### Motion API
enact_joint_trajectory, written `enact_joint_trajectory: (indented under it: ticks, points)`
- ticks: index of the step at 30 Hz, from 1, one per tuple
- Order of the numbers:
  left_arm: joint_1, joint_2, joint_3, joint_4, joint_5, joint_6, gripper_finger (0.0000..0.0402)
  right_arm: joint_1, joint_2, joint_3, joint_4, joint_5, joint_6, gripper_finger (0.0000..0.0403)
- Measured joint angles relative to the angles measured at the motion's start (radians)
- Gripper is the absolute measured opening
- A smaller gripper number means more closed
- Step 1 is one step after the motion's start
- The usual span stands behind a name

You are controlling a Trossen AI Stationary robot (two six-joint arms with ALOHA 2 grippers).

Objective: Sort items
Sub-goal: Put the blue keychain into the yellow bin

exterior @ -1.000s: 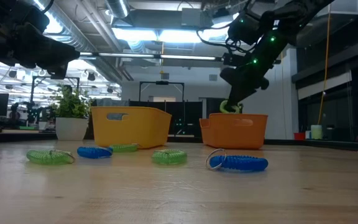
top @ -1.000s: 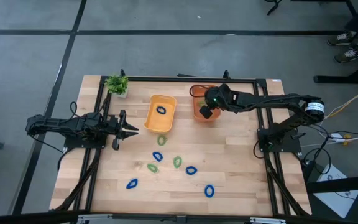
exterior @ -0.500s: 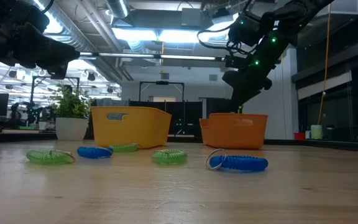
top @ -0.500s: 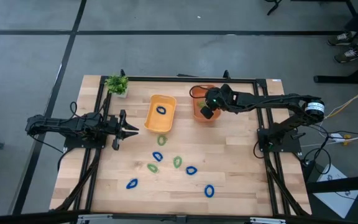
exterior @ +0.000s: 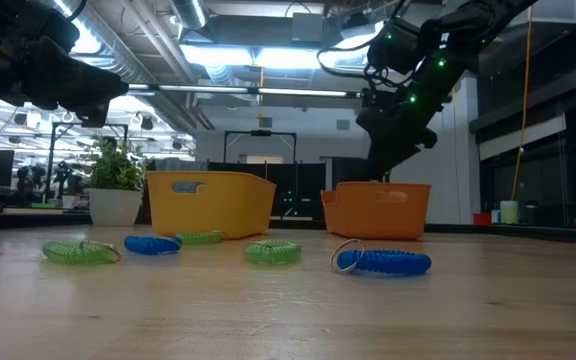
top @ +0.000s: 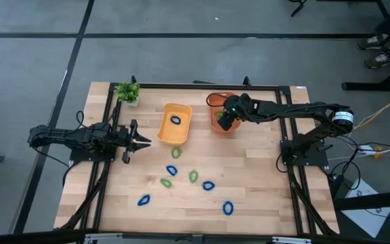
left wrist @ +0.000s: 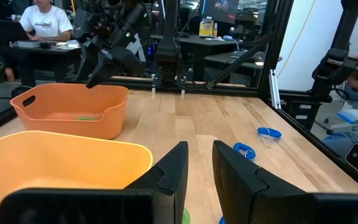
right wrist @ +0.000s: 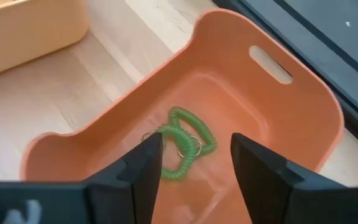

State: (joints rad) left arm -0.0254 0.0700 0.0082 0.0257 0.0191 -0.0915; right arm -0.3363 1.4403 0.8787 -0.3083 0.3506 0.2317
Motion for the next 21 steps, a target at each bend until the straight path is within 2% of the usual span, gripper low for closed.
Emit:
enact_joint_trajectory:
  ticks: [12, 16, 21]
  points:
    - [0.0, 0.0, 0.0, 0.0, 0.0, 0.0, 0.007, -0.004, -0.012, 0.0, 0.047, -0.114, -0.02, 0.019]
    - [0.0, 0.0, 0.0, 0.0, 0.0, 0.0, 0.007, -0.006, -0.027, 0.0, 0.071, -0.221, -0.039, 0.019]
    - [0.0, 0.0, 0.0, 0.0, 0.0, 0.0, 0.007, -0.006, -0.03, 0.0, 0.147, -0.429, -0.065, 0.019]
